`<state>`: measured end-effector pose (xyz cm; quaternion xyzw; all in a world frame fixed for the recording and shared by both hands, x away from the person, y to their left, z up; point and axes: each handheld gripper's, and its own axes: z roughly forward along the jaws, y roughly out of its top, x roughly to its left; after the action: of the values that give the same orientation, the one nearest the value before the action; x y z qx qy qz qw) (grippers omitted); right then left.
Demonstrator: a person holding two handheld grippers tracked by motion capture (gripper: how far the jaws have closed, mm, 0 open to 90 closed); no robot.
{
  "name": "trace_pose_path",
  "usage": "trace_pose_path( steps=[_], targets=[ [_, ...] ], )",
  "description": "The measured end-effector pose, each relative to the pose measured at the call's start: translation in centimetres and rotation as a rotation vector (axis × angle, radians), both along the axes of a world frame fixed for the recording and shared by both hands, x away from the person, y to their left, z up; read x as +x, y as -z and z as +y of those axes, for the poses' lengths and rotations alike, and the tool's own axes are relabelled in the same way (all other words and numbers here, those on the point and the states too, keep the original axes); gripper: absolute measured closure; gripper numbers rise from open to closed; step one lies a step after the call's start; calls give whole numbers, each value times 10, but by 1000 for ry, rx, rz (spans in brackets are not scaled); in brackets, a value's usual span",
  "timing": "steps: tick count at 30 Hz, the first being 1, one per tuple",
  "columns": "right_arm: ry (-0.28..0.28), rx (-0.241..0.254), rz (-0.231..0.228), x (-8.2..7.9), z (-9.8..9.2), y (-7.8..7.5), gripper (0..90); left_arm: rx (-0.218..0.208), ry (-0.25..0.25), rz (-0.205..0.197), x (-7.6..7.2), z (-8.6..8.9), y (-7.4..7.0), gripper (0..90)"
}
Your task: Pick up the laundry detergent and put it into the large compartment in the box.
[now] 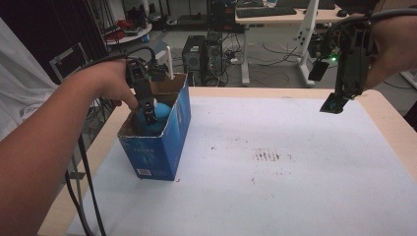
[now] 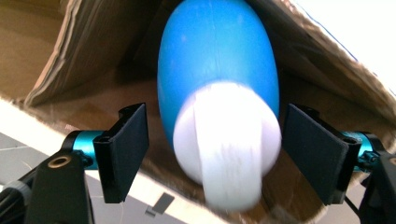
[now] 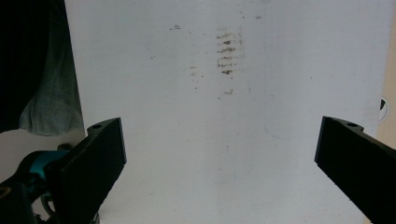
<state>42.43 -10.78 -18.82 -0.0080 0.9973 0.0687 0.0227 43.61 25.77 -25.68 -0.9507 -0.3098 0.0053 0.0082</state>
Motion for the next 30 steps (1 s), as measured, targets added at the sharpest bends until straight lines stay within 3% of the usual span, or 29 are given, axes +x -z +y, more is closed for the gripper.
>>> trace_pose_path(
  steps=[13,22,30],
  targets=[
    [0,0,1,0,0,0,10,5,8,-36,-7,-1,-32,192],
    [2,-1,3,1,0,0,10,-2,65,-40,-12,-14,-55,152],
    [0,-2,7,0,-1,1,10,4,154,-66,-18,-40,-72,88]
  ],
)
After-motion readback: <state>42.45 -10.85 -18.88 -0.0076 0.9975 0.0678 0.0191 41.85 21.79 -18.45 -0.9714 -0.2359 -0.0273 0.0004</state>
